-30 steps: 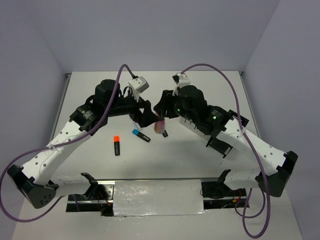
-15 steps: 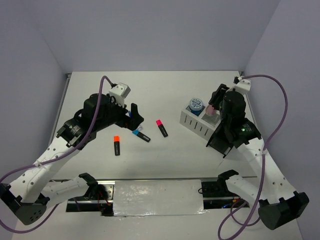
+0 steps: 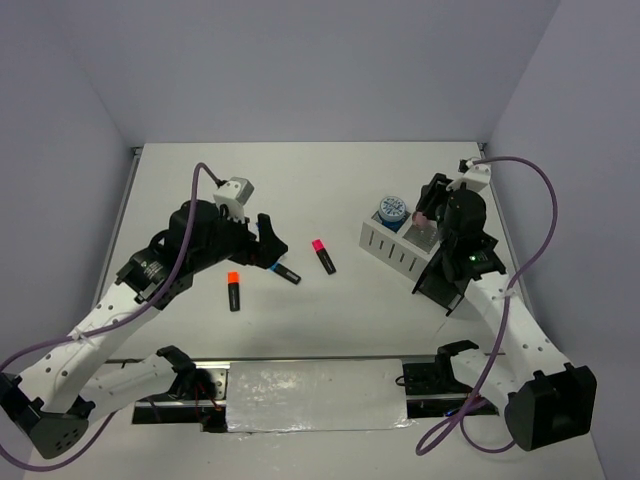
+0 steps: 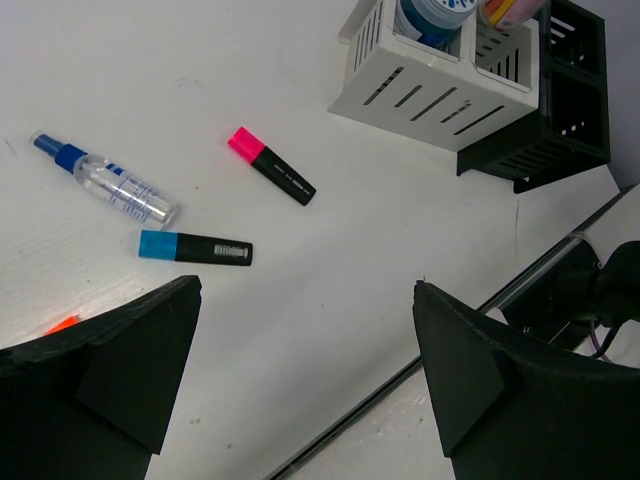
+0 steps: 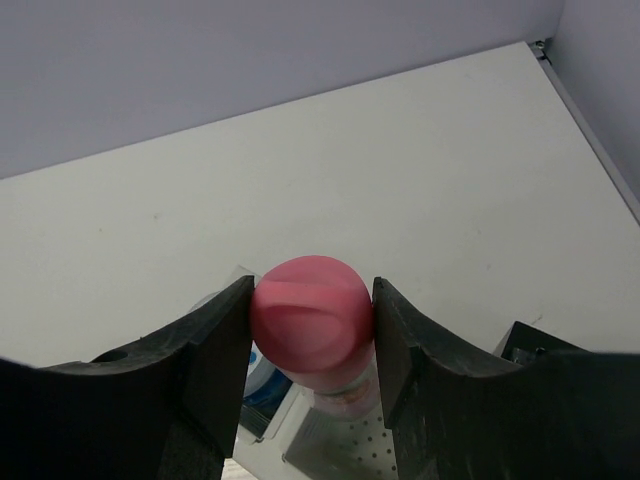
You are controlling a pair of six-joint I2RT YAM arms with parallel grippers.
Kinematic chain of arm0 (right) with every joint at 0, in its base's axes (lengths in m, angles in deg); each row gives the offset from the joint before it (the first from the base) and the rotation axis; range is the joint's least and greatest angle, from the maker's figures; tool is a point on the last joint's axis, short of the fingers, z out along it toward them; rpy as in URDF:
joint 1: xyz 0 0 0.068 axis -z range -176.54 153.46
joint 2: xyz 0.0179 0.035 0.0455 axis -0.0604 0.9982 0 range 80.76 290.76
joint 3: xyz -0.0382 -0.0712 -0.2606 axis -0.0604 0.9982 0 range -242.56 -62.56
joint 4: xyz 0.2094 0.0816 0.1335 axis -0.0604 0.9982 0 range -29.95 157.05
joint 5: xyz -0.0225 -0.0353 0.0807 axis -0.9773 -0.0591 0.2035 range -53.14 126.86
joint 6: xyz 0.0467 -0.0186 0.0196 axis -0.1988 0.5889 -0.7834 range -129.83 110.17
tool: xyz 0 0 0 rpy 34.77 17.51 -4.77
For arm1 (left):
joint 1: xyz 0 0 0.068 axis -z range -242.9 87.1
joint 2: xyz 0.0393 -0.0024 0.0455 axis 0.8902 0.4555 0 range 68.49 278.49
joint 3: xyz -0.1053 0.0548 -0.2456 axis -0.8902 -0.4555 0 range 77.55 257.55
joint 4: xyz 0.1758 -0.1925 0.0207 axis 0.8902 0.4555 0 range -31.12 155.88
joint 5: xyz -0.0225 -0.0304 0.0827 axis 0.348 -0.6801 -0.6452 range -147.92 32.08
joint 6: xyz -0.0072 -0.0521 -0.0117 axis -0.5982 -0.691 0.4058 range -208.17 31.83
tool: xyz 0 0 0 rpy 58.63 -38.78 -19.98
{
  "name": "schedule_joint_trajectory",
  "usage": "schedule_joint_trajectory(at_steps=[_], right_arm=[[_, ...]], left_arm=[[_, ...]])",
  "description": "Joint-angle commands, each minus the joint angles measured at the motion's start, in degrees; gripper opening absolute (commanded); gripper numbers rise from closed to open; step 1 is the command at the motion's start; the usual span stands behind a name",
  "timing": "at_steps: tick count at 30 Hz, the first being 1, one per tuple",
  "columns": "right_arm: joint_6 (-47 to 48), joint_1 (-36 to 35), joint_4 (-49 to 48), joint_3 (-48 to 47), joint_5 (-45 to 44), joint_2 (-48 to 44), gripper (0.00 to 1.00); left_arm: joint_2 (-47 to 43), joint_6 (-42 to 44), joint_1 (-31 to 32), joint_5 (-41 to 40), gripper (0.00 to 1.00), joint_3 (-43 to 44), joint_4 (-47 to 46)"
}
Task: Sort the stationery into containers
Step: Place the stationery in the storage box.
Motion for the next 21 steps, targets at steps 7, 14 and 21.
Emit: schedule_joint_trajectory(at_steps=[7,14,21], right_arm=[[-0.57,0.43,-6.52,7.39,0.83,-7.26,0.00],[-1.00,0.43,-4.15,9.95,1.53,-12.37,0.00],[-1.36,0.52,-3.36,12.84,2.50,-11.59,0.30]], left_arm=[[2.14,-8.34,-0.57,-11.31,0.99,0.20,0.29],[6.18,-9.66,-0.75,-11.13,0.99,1.78,-2.17],[11.63,-11.77,-4.16,-13.42,0.99,3.28,-2.08]])
